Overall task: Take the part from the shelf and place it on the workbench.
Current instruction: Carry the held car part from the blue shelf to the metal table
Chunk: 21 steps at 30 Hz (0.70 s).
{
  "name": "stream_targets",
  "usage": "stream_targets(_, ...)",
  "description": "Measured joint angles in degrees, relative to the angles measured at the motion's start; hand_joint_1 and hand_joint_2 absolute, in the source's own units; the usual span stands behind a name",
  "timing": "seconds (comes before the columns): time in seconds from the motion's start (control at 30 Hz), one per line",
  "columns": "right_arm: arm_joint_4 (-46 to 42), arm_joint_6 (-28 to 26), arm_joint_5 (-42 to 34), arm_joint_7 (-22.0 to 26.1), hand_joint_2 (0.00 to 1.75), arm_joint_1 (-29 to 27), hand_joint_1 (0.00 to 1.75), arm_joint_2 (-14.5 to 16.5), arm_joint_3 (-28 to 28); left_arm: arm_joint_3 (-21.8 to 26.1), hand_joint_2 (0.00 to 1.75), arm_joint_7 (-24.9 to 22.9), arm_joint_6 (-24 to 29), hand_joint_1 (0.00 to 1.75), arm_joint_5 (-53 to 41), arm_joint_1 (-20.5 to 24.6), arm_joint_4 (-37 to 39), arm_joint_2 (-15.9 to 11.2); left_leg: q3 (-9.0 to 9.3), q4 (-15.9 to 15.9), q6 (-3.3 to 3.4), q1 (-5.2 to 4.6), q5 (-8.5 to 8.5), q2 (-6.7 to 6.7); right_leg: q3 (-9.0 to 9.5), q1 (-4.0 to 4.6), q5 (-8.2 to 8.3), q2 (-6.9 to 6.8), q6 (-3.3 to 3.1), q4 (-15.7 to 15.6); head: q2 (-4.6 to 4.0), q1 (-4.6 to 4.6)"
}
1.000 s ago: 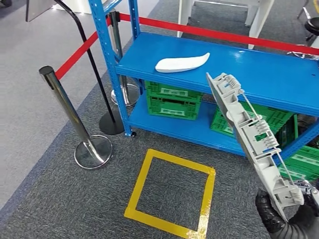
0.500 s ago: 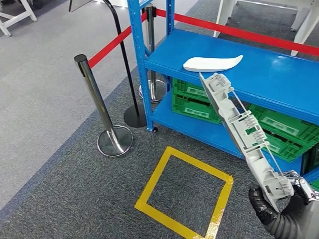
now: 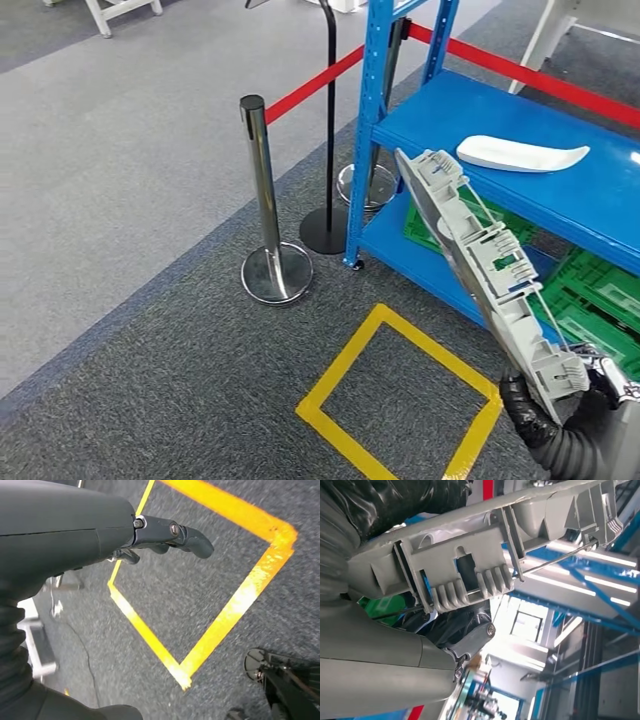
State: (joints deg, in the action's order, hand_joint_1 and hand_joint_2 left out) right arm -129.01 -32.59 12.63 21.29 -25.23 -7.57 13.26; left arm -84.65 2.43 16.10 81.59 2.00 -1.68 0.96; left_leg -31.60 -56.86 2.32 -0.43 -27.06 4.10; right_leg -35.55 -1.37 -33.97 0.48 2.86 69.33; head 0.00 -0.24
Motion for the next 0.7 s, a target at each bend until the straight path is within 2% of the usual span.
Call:
stream_targets(0.03, 0.02, 0.01, -0.01, 0.01, 1.75, 0.03, 1.75, -0.01, -0.03, -0.01, 1.75, -0.36, -0.22, 0.0, -0.04, -0.01, 0.0, 0.02, -0.04, -0.23, -0.18, 0.05, -0.12, 0.86, 1.72, -0.14, 1.99, 1.21, -0.09, -4.01, 0.0, 0.01)
stream_targets(0.07, 0.04, 0.04, -0.02, 0.04, 1.75, 0.06, 1.75, 0.0, -0.04, -0.03, 1.75, -0.85, -0.44, 0.0, -0.21, 0.03, 0.0, 0.01, -0.24, -0.61, -0.43, 0.07, -0.26, 1.7, 3.18, -0.3, 3.32, 2.67, -0.18, -7.55, 0.0, 0.02)
stream_targets(0.1, 0.06, 0.1, -0.08, 0.08, 1.75, 0.09, 1.75, 0.0, -0.05, -0.08, 1.75, -1.47, -0.62, 0.0, -0.47, 0.07, 0.0, 0.0, -0.54, -0.9, -0.74, 0.11, -0.32, 2.44, 4.2, -0.39, 3.87, 3.81, -0.33, -9.72, 0.0, 0.01)
stream_targets(0.13, 0.08, 0.2, -0.14, 0.12, 1.75, 0.12, 1.75, 0.0, -0.05, -0.14, 1.75, -2.19, -0.86, 0.0, -0.77, 0.06, 0.0, -0.02, -0.89, -1.08, -1.1, 0.19, -0.27, 3.14, 4.64, -0.39, 3.73, 4.52, -0.55, -10.51, 0.0, 0.01)
stream_targets(0.2, 0.11, 0.45, -0.26, 0.13, 1.75, 0.14, 1.75, 0.01, -0.07, -0.32, 1.75, -3.46, -1.35, 0.0, -1.17, -0.06, 0.0, -0.12, -1.47, -1.13, -1.85, 0.37, 0.01, 4.25, 4.88, -0.26, 3.92, 3.48, -1.16, -10.69, 0.0, 0.03)
stream_targets(0.23, 0.11, 0.55, -0.27, 0.13, 1.75, 0.19, 1.75, 0.0, -0.08, -0.39, 1.75, -3.8, -1.57, 0.0, -1.22, -0.17, -0.04, -0.1, -1.7, -1.4, -2.2, 0.32, -0.12, 3.5, 4.99, -0.29, 4.06, 2.74, -1.55, -10.83, 0.0, -0.07)
stream_targets(0.27, 0.11, 0.61, -0.28, 0.15, 1.75, 0.2, 1.75, -0.01, -0.09, -0.44, 1.75, -3.98, -1.68, 0.0, -1.21, -0.2, -0.08, -0.11, -2.31, -2.58, -2.55, 0.25, -0.86, 1.92, 5.13, -0.33, 4.14, 1.88, -1.93, -11.01, 0.0, -0.34)
stream_targets(0.33, 0.1, 0.63, -0.28, 0.29, 1.75, 0.18, 1.75, -0.01, -0.14, -0.48, 1.75, -3.88, -1.71, 0.0, -1.19, -0.06, -0.15, -0.02, -5.13, -8.49, -3.14, 0.22, -4.03, -2.11, 5.37, -0.28, 4.09, 0.04, -2.5, -11.21, 0.0, -0.87)
stream_targets(0.37, 0.1, 0.6, -0.32, 0.39, 1.75, 0.13, 1.75, 0.0, -0.16, -0.48, 1.75, -3.66, -1.64, 0.0, -1.17, 0.03, -0.15, -0.01, -7.17, -12.7, -3.37, 0.39, -5.9, -3.14, 5.42, -0.18, 3.99, -0.93, -2.65, -11.22, 0.0, -1.03)
stream_targets(0.4, 0.1, 0.57, -0.35, 0.48, 1.75, 0.12, 1.75, -0.01, -0.19, -0.48, 1.75, -3.37, -1.56, 0.0, -1.15, 0.09, -0.15, 0.03, -8.86, -16.16, -3.52, 0.56, -7.11, -3.52, 5.45, -0.12, 3.9, -1.86, -2.71, -11.21, 0.0, -1.03)
stream_targets(0.43, 0.1, 0.54, -0.39, 0.57, 1.75, 0.13, 1.75, -0.01, -0.22, -0.48, 1.75, -3.12, -1.46, 0.0, -1.14, 0.08, -0.15, 0.05, -9.74, -18.0, -3.62, 0.7, -7.33, -3.65, 5.52, -0.09, 3.8, -2.73, -2.73, -11.21, 0.0, -1.04)
stream_targets(0.47, 0.1, 0.52, -0.43, 0.64, 1.75, 0.13, 1.75, -0.01, -0.23, -0.48, 1.75, -2.98, -1.4, 0.0, -1.14, 0.03, -0.15, 0.04, -9.47, -17.52, -3.65, 0.8, -6.43, -3.77, 5.63, -0.09, 3.69, -3.52, -2.68, -11.21, 0.0, -1.05)
stream_targets(0.5, 0.1, 0.51, -0.43, 0.71, 1.75, 0.14, 1.75, 0.0, -0.24, -0.48, 1.75, -2.94, -1.47, 0.0, -1.14, -0.05, -0.15, 0.02, -7.86, -14.4, -3.57, 0.84, -4.5, -4.15, 5.83, -0.09, 3.54, -4.27, -2.58, -11.21, 0.0, -1.05)
stream_targets(0.57, 0.1, 0.54, -0.45, 0.77, 1.75, 0.19, 1.75, 0.0, -0.24, -0.49, 1.75, -3.19, -1.86, 0.0, -1.19, -0.08, -0.15, -0.01, -3.55, -6.06, -3.07, 0.51, -1.05, -6.61, 6.27, 0.04, 3.14, -5.58, -2.1, -11.21, 0.0, -1.08)
stream_targets(0.6, 0.1, 0.57, -0.46, 0.78, 1.75, 0.24, 1.75, -0.01, -0.26, -0.51, 1.75, -3.48, -2.05, 0.0, -1.23, -0.02, -0.15, -0.01, -2.07, -3.07, -2.69, 0.26, -0.19, -7.65, 6.43, 0.17, 2.93, -6.15, -1.77, -11.2, 0.0, -1.05)
stream_targets(0.63, 0.1, 0.61, -0.49, 0.78, 1.75, 0.3, 1.75, -0.01, -0.27, -0.52, 1.75, -3.82, -2.14, 0.0, -1.27, 0.06, -0.15, 0.01, -1.51, -1.79, -2.36, 0.01, -0.11, -8.33, 6.57, 0.29, 2.76, -6.65, -1.44, -11.21, 0.0, -1.03)
stream_targets(0.67, 0.1, 0.65, -0.52, 0.78, 1.75, 0.4, 1.75, -0.01, -0.27, -0.54, 1.75, -4.21, -2.11, 0.0, -1.31, 0.09, -0.15, 0.02, -1.58, -1.61, -2.05, -0.21, -0.31, -8.1, 6.73, 0.37, 2.66, -7.2, -1.11, -11.32, 0.0, -1.0)
stream_targets(0.7, 0.1, 0.69, -0.55, 0.78, 1.75, 0.53, 1.75, -0.01, -0.27, -0.56, 1.75, -4.53, -2.04, 0.0, -1.35, 0.05, -0.15, 0.03, -1.66, -1.44, -1.76, -0.22, -0.2, -7.32, 7.02, 0.33, 2.6, -7.76, -0.81, -11.49, 0.0, -1.0)
